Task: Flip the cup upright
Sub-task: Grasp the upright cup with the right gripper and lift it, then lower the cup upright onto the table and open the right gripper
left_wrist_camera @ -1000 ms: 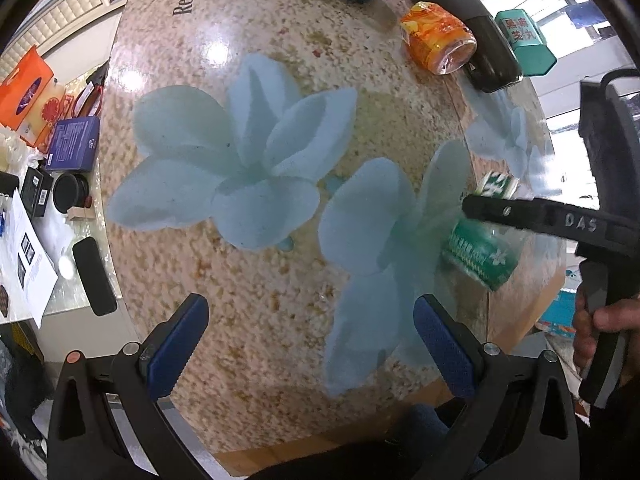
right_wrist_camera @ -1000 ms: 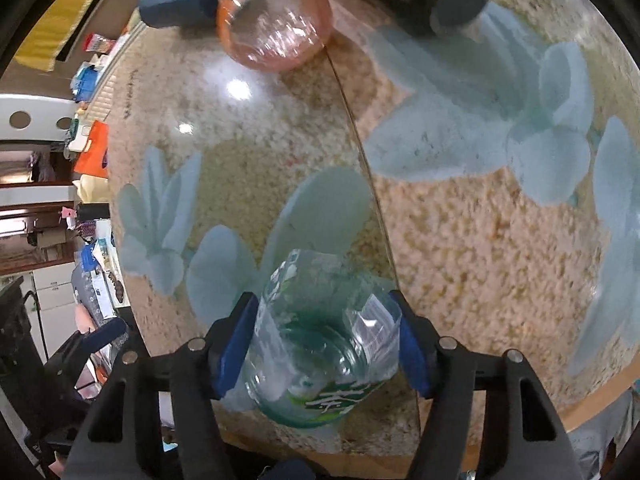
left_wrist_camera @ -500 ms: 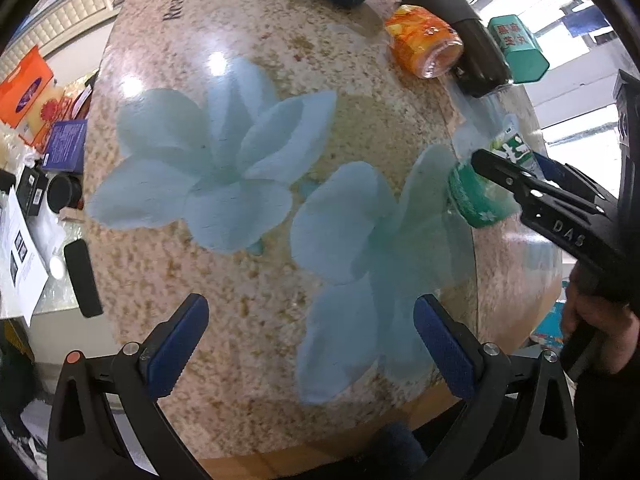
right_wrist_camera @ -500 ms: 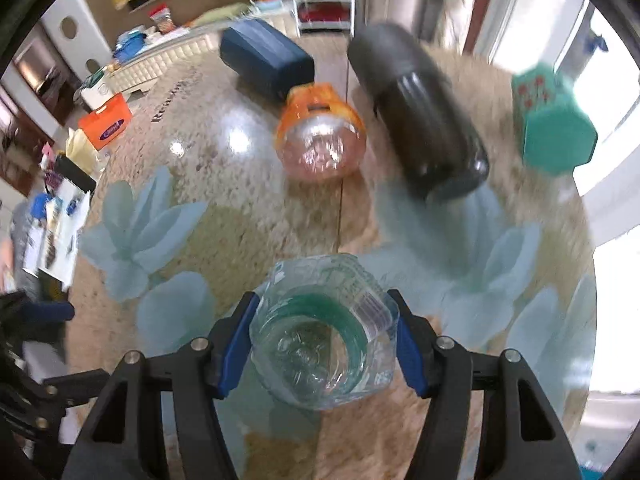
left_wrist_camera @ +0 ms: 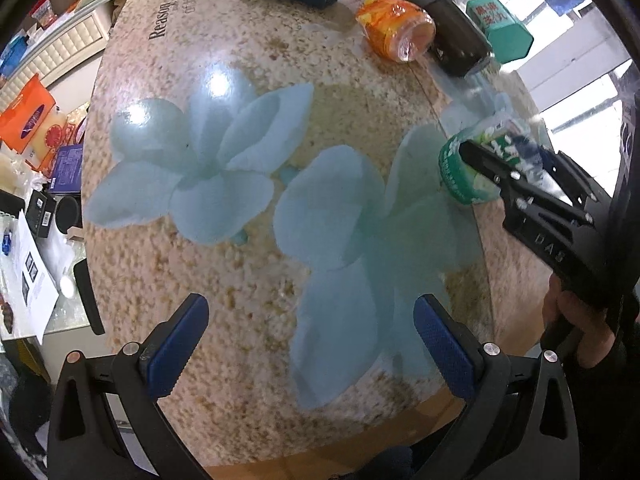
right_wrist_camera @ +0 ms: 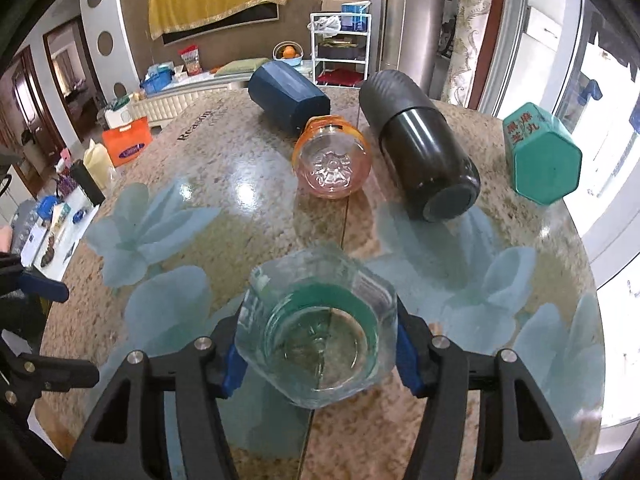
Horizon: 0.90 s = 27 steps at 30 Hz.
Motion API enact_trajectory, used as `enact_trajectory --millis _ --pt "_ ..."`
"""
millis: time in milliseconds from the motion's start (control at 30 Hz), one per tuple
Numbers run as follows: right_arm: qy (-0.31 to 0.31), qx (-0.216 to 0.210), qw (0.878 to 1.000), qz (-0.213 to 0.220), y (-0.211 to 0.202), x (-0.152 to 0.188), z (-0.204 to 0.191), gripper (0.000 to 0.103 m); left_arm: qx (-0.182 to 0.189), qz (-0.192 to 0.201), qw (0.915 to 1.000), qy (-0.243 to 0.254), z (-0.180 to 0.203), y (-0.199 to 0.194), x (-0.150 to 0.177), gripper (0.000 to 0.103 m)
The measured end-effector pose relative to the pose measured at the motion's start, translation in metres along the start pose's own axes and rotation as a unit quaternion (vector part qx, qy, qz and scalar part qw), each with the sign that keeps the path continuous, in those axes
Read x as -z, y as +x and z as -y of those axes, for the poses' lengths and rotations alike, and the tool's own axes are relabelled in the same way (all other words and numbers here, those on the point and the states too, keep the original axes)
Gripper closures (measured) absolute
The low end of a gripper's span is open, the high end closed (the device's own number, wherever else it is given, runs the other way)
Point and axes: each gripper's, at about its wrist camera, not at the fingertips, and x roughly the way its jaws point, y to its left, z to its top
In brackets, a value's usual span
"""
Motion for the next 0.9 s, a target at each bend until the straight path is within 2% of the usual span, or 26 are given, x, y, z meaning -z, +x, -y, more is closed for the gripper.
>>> enact_trajectory --millis 133,333,400,500,733,900 --pt "0.011 -0.006 1.000 0.005 -0.003 0.004 0.005 0.041 -0.008 -0.001 1.0000 0.001 0.002 0.001 0.009 0.000" --pt "0.022 -0.015 1.000 0.008 -0.005 0.008 0.008 0.022 -0.013 0.007 0.9999 0.002 -0.005 -0.006 0.018 0.000" --pt "0.023 -0.015 1.000 0.011 -0.007 0.008 0.008 0.012 -0.012 0.009 0.9999 0.003 -0.006 -0.008 0.021 0.000" --pt "0.021 -0.016 0.999 0.018 -0.010 0.005 0.008 0.004 -0.011 0.013 0.9999 0.004 -0.005 -0.010 0.026 0.000" --pt "0.031 -0.023 0.998 0.044 -0.021 -0.003 0.014 0.002 -0.008 0.017 0.9998 0.005 0.001 -0.015 0.020 0.000" --pt "0.032 -0.035 0.996 0.071 -0.045 -0.019 0.017 0.001 -0.010 0.030 0.9995 0.005 0.005 -0.025 0.011 0.000"
